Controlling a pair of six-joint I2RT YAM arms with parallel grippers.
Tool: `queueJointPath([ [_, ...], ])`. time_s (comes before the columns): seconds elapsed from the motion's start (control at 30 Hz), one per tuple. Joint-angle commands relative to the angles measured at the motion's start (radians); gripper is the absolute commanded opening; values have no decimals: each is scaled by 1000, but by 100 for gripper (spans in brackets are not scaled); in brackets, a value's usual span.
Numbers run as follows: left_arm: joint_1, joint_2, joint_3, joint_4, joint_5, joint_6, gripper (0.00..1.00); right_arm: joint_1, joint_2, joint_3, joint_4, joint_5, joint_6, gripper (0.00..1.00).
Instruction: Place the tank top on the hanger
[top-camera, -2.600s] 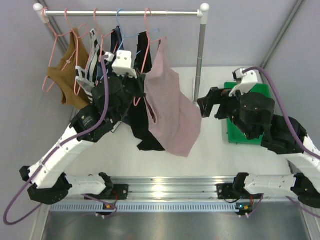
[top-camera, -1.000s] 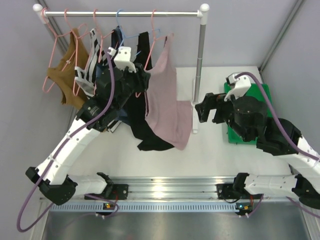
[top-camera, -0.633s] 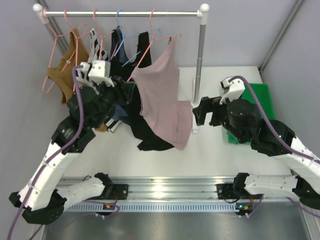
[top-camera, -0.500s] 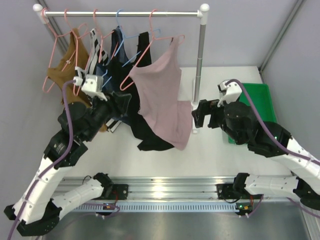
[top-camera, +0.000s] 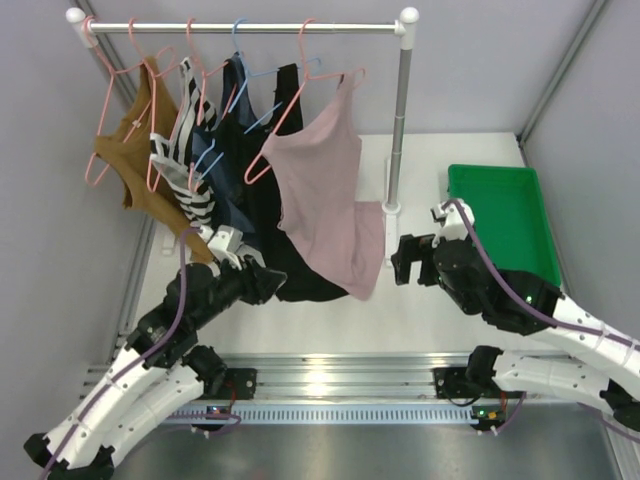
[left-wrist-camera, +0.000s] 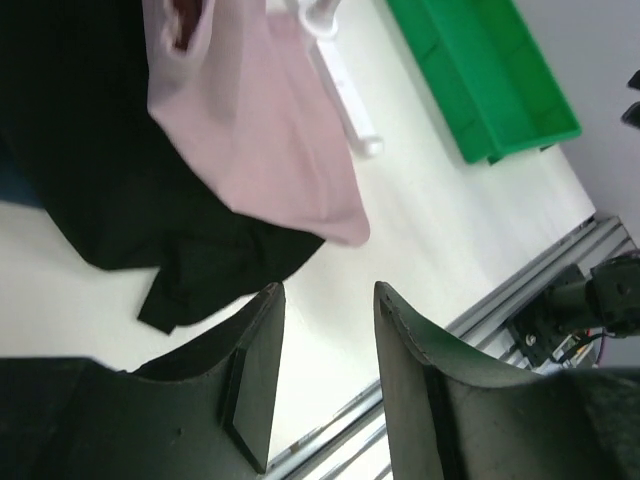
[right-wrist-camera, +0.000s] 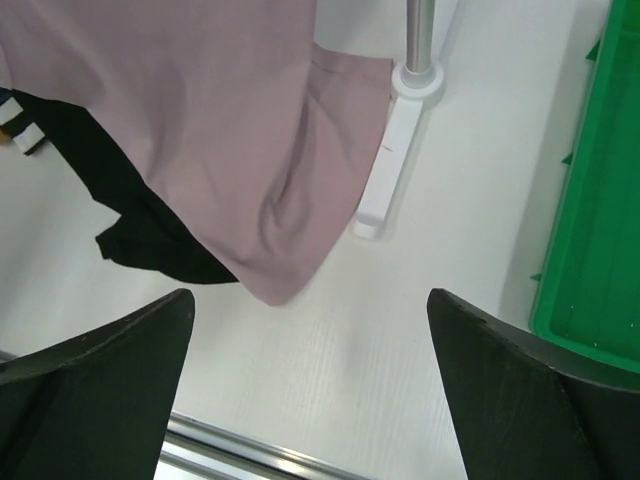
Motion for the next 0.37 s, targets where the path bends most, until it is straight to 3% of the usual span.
queueJointPath([
  [0.0, 2, -61, -102, 100, 41, -104, 46, -5, -69, -71, 55, 45, 57, 100],
  [0.33, 4, -80, -173, 101, 4, -116, 46, -6, -172, -215, 69, 97, 113, 100],
])
